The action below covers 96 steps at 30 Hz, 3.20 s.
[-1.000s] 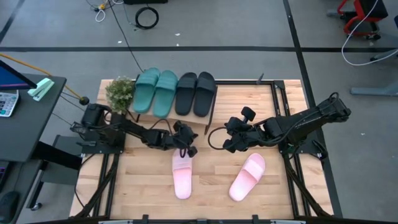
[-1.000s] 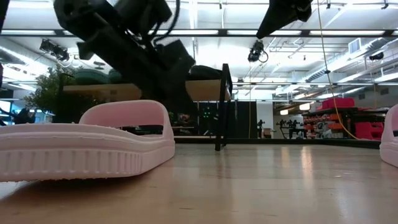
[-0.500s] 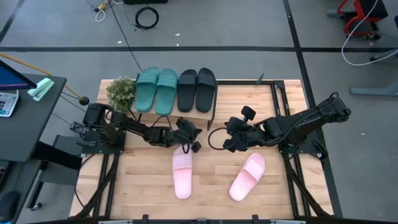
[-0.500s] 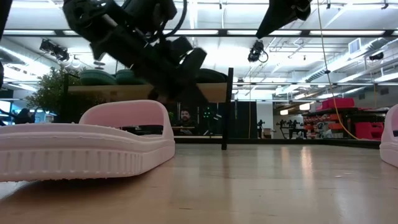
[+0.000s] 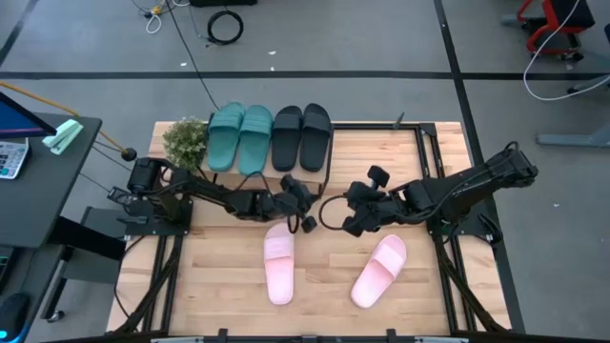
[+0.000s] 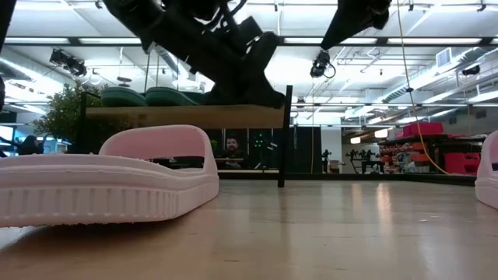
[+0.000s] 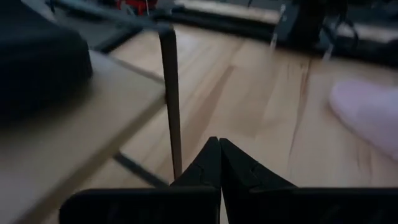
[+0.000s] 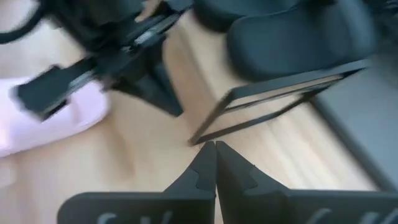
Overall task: Pick and place slides into the shelf
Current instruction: Adjust the shelf, then put the left pink slide under the shelf
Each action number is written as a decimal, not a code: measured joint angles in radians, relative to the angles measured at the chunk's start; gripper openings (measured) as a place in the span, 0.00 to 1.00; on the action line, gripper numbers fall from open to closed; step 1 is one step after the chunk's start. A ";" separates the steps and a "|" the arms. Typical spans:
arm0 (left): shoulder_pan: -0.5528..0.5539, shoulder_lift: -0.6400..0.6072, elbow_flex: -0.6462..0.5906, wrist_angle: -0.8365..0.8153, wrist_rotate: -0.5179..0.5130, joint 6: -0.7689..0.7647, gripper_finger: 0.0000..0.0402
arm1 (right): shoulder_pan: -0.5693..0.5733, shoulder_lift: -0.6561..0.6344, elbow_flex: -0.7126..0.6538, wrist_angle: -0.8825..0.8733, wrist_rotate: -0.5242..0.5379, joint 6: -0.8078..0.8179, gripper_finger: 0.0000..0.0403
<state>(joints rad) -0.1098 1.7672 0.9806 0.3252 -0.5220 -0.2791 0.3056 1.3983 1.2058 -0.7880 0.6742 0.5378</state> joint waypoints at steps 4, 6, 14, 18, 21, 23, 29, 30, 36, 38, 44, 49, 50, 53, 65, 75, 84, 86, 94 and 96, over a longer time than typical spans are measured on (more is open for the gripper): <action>-0.029 0.000 -0.001 -0.104 -0.001 -0.024 0.00 | 0.020 0.000 -0.094 0.133 -0.098 -0.018 0.01; -0.047 0.000 -0.001 -0.122 -0.012 -0.024 0.00 | 0.028 0.000 -0.173 0.246 -0.144 -0.017 0.01; -0.026 0.000 -0.001 -0.156 -0.068 -0.075 0.00 | -0.061 0.001 -0.399 0.501 -0.088 0.030 0.00; 0.008 0.000 -0.001 -0.191 -0.068 -0.119 0.00 | -0.131 0.001 -0.443 0.611 -0.104 -0.023 0.00; 0.021 0.000 -0.001 -0.205 -0.051 -0.134 0.00 | -0.175 0.000 -0.450 0.630 -0.135 -0.027 0.00; 0.022 0.000 -0.001 -0.219 -0.040 -0.135 0.00 | -0.187 0.000 -0.450 0.629 -0.162 -0.040 0.00; -0.019 0.000 0.000 -0.221 -0.039 -0.125 0.00 | -0.140 0.000 -0.450 0.707 -0.335 -0.109 0.00; -0.028 -0.002 0.001 -0.221 -0.038 -0.125 0.00 | -0.128 0.000 -0.450 0.732 -0.360 -0.131 0.00; -0.084 -0.084 0.029 -0.253 -0.036 -0.103 0.00 | -0.085 0.000 -0.450 0.804 -0.378 -0.171 0.00; -0.110 -0.125 0.041 -0.306 -0.040 -0.097 0.00 | -0.080 0.000 -0.450 0.795 -0.381 -0.151 0.00; -0.205 -0.222 0.064 -0.450 -0.037 -0.075 0.00 | -0.079 0.000 -0.449 0.793 -0.448 -0.151 0.00; -0.321 -0.259 0.063 -0.552 -0.016 -0.051 0.01 | -0.080 0.000 -0.445 0.793 -0.447 -0.156 0.00; -0.344 -0.264 0.063 -0.558 0.002 -0.061 0.01 | -0.080 0.000 -0.445 0.790 -0.448 -0.156 0.00; -0.405 -0.268 0.069 -0.565 0.064 -0.110 0.01 | -0.080 0.000 -0.445 0.784 -0.448 -0.175 0.00; -0.500 -0.255 0.104 -0.774 0.110 -0.162 0.23 | -0.080 0.000 -0.437 0.779 -0.448 -0.182 0.00; -0.490 -0.141 0.104 -0.784 0.108 -0.155 0.47 | -0.080 0.000 -0.391 0.775 -0.448 -0.252 0.00; -0.451 -0.011 0.104 -0.782 0.038 -0.177 0.48 | -0.080 0.000 -0.390 0.762 -0.448 -0.253 0.00; -0.442 0.003 0.104 -0.780 0.029 -0.180 0.46 | -0.080 0.000 -0.390 0.755 -0.448 -0.253 0.00; -0.436 0.009 0.104 -0.804 -0.082 -0.181 0.39 | -0.081 0.000 -0.390 0.731 -0.447 -0.254 0.00; -0.435 0.009 0.104 -0.829 -0.121 -0.182 0.37 | -0.081 0.000 -0.390 0.730 -0.448 -0.254 0.00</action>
<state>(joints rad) -0.5445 1.7763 1.0843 -0.5042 -0.6428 -0.4609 0.2245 1.3983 0.8154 -0.0583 0.2264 0.2840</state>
